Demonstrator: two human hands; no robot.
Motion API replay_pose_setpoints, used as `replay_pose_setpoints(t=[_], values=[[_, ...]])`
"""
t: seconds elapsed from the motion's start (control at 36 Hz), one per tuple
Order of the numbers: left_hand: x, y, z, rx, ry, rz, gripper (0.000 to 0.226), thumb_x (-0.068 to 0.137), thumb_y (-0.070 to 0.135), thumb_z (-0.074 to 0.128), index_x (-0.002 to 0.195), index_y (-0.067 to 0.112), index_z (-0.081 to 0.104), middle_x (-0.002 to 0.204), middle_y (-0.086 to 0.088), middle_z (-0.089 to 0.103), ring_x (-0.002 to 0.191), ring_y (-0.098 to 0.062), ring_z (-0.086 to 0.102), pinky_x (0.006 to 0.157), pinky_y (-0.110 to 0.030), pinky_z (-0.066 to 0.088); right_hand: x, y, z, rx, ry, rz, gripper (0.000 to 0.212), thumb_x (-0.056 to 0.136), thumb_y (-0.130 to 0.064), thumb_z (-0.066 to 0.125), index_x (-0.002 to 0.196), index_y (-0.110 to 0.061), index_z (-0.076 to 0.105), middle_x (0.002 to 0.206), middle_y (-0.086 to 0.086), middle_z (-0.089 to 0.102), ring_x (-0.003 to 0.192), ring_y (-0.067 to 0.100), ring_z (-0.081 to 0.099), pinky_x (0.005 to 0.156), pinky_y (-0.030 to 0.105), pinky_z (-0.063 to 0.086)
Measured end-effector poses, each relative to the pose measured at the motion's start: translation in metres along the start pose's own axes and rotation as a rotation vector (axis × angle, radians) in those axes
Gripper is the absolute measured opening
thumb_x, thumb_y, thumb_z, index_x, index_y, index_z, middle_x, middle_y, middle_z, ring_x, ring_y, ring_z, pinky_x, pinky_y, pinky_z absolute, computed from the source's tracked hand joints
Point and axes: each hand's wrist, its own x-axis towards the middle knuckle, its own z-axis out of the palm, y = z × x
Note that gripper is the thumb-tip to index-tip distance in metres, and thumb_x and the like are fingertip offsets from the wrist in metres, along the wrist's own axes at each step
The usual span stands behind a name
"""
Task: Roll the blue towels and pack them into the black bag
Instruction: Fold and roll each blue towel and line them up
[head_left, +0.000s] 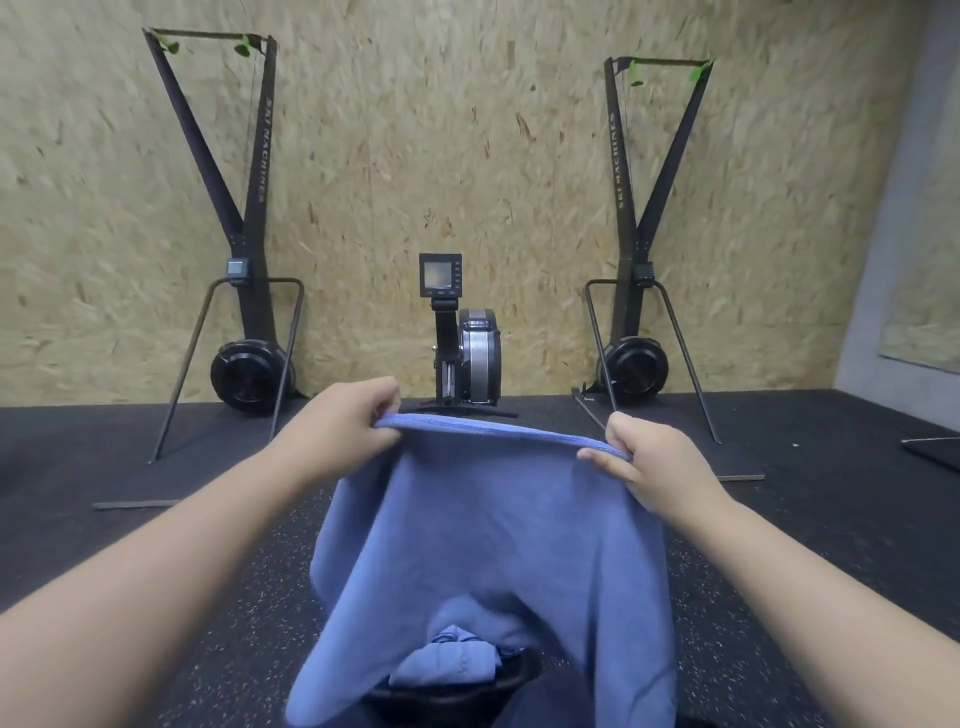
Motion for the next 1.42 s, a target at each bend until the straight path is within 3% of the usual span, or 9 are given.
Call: replay_pose_setpoints(t=[0.14,0.25,0.47,0.56,0.78,0.89,1.0,1.17,1.42], values=[[-0.002,-0.006,-0.009,0.023,0.022,-0.104,0.025,0.079,0.013,0.060,0.069,0.008,0.038,0.062,-0.003,0.045,0.059,-0.019,0.036,0.056,-0.033,0.028,-0.007,-0.013,0.001,0.170,0.101,0.163,0.047,0.091,-0.038,0.060,0.063,-0.016,0.029,0.054,-0.002,0.038,0.054,0.017,0.036,0.054,0.035,0.028],[0.001,-0.006,-0.009,0.072,0.003,-0.239,0.034,0.080,0.027,0.062,0.064,0.013,0.035,0.060,-0.003,0.045,0.060,-0.022,0.040,0.055,-0.033,0.030,-0.004,-0.036,0.007,0.363,0.176,0.260,0.045,0.089,-0.028,0.063,0.062,-0.017,0.029,0.055,-0.005,0.036,0.053,0.012,0.031,0.052,0.028,0.025],[-0.001,0.007,-0.005,-0.214,-0.096,-0.405,0.023,0.086,0.029,0.069,0.076,0.012,0.058,0.069,-0.004,0.058,0.061,-0.017,0.048,0.056,-0.026,0.035,0.017,-0.071,0.013,0.535,0.144,0.321,0.033,0.087,-0.031,0.066,0.067,-0.014,0.046,0.060,-0.005,0.043,0.055,0.010,0.036,0.051,0.022,0.029],[-0.004,0.011,0.000,-0.367,-0.044,-0.386,0.012,0.086,0.022,0.070,0.081,0.014,0.062,0.070,-0.001,0.059,0.067,-0.017,0.051,0.064,-0.027,0.040,0.021,-0.081,0.016,0.580,0.142,0.308,0.028,0.087,-0.030,0.067,0.069,-0.015,0.052,0.059,-0.007,0.048,0.053,0.006,0.039,0.049,0.015,0.031],[-0.023,0.043,0.000,-0.713,-0.028,-0.246,0.024,0.092,0.013,0.062,0.110,0.029,0.059,0.063,0.001,0.043,0.057,-0.010,0.042,0.050,-0.021,0.038,0.020,-0.109,0.016,0.717,0.070,0.278,0.014,0.090,-0.020,0.060,0.075,-0.020,0.060,0.065,-0.010,0.057,0.057,0.003,0.046,0.050,0.013,0.034],[-0.033,0.054,0.003,-0.679,0.016,-0.140,0.036,0.092,0.008,0.061,0.118,0.033,0.057,0.061,0.006,0.044,0.060,-0.013,0.042,0.057,-0.027,0.037,0.015,-0.122,0.016,0.750,0.035,0.229,0.017,0.088,-0.016,0.058,0.073,-0.024,0.060,0.064,-0.011,0.058,0.056,0.002,0.046,0.057,0.021,0.037],[-0.037,0.064,0.006,-0.603,0.062,-0.082,0.040,0.092,0.010,0.062,0.124,0.033,0.054,0.068,0.008,0.050,0.059,0.000,0.046,0.063,-0.020,0.037,0.010,-0.133,0.016,0.741,0.040,0.097,0.013,0.088,-0.012,0.061,0.078,-0.021,0.063,0.072,-0.008,0.063,0.063,-0.001,0.052,0.062,0.013,0.040],[-0.041,0.067,0.004,-0.649,0.107,-0.107,0.026,0.092,0.014,0.063,0.107,0.035,0.062,0.081,-0.013,0.066,0.070,-0.005,0.054,0.070,-0.028,0.046,0.005,-0.138,0.013,0.678,0.132,-0.056,0.011,0.087,-0.009,0.066,0.084,-0.020,0.068,0.081,-0.009,0.060,0.075,-0.004,0.054,0.069,0.007,0.038],[-0.046,0.069,0.006,-0.609,0.248,-0.151,0.016,0.086,0.015,0.070,0.076,0.027,0.066,0.059,0.014,0.064,0.054,0.000,0.053,0.064,-0.028,0.044,0.000,-0.134,0.013,0.585,0.194,-0.073,0.010,0.084,-0.013,0.069,0.082,-0.021,0.064,0.081,-0.006,0.062,0.076,0.005,0.055,0.068,0.014,0.041]])
